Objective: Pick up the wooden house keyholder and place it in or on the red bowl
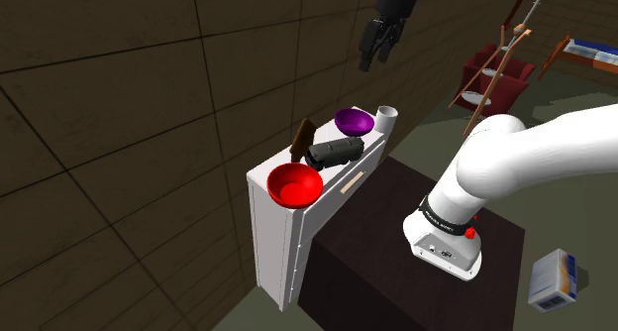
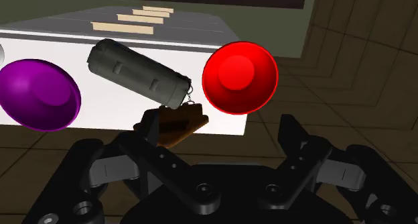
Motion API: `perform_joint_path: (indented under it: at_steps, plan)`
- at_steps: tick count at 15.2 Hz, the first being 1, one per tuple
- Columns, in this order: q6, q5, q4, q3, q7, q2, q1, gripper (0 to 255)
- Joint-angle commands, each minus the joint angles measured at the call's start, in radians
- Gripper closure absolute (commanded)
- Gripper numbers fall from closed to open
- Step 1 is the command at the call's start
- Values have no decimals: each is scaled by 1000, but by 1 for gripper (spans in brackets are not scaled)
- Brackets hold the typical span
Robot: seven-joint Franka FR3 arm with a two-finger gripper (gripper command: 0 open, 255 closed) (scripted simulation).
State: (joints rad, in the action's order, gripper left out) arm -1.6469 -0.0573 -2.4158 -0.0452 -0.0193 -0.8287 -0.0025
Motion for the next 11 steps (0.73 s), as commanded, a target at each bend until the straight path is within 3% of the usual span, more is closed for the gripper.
perform_joint_path:
  at_steps: [1,11]
  plan:
    - [0,0,0,0,0,0,0,0]
    - [-410,-18,-154,-288,-546,177,-150,0]
